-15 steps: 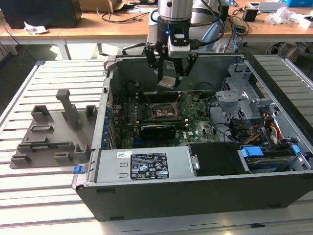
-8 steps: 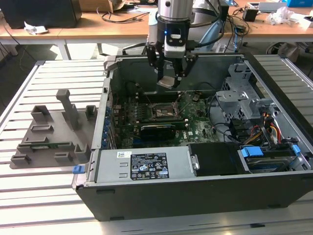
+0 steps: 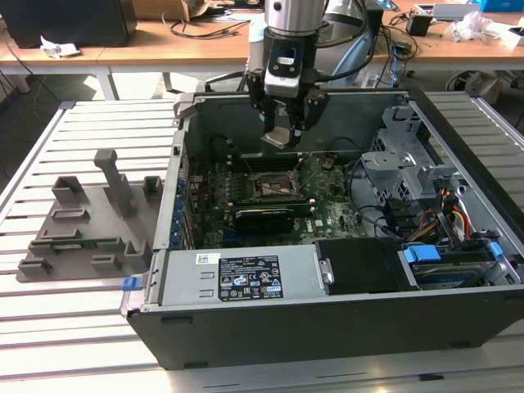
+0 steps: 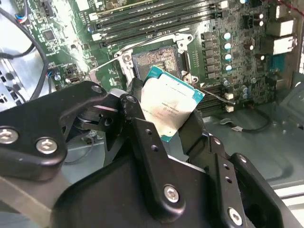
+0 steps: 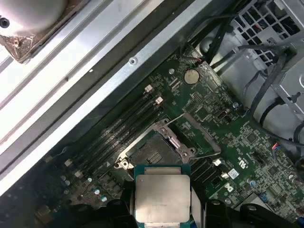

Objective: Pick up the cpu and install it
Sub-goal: 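Place the cpu into insertion slot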

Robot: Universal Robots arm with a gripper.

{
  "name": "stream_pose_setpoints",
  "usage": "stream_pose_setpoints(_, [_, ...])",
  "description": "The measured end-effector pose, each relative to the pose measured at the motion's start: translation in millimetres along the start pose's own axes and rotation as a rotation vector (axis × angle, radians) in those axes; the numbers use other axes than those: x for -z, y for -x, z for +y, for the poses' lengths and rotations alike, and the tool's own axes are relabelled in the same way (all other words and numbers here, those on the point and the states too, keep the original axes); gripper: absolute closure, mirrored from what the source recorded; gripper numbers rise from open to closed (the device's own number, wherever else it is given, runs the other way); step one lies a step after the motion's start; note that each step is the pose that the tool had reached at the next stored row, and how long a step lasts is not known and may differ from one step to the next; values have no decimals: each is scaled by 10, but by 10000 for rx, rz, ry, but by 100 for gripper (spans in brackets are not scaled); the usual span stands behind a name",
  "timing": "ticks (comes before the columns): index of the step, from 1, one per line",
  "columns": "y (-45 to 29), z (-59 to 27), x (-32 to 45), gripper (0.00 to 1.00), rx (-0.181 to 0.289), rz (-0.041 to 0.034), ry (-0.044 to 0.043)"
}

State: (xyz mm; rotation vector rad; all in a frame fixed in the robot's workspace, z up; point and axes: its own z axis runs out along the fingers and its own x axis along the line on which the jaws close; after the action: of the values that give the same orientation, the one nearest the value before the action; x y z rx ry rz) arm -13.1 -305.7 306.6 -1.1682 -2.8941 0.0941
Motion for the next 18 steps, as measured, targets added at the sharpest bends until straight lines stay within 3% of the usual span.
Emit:
stream_pose_setpoints(5, [0, 0, -2, 45, -871, 54, -5])
stream_pose_setpoints(18, [0, 0, -5, 45, -2220, 139, -12])
